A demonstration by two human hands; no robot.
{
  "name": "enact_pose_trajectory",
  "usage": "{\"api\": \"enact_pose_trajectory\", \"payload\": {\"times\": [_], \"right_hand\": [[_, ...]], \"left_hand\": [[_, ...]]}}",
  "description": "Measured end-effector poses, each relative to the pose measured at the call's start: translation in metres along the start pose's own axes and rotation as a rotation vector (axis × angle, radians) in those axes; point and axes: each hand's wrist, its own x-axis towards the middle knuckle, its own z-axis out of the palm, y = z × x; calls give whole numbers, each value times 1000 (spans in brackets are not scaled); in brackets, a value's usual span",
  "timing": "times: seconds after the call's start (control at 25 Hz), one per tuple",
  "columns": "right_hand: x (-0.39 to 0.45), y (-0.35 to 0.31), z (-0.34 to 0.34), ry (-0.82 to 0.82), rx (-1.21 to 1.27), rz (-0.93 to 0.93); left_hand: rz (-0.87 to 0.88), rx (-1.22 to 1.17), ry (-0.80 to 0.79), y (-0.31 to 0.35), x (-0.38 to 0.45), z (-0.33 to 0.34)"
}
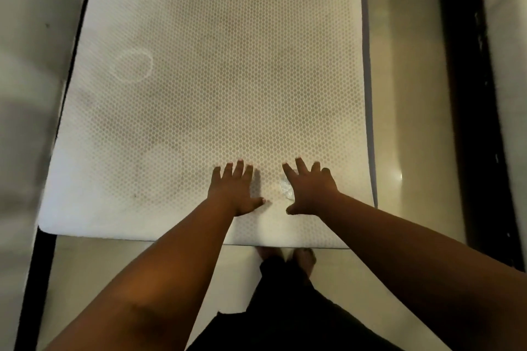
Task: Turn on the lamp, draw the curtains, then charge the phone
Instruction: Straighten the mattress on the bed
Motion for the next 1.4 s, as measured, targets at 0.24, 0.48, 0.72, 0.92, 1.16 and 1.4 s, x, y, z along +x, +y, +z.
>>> {"api": "enact_pose_trajectory", "payload": {"times": [0.24, 0.48, 0.72, 0.92, 1.16, 1.4], "right_hand": [[20, -8, 26, 33, -27, -62], [6, 9, 12, 18, 99, -91], [-24, 66, -46, 86, 96, -53], [-35, 141, -84, 145, 89, -21], [-52, 251, -117, 189, 43, -98], [-71, 351, -139, 200, 42, -101]], "left_hand": [[-62, -48, -57, -10, 16, 18], [8, -56, -23, 2, 3, 9], [-70, -56, 52, 6, -10, -68], [-66, -17, 153, 65, 6, -134], [-164, -206, 174, 203, 26, -177], [-197, -251, 178, 298, 45, -210]]}}
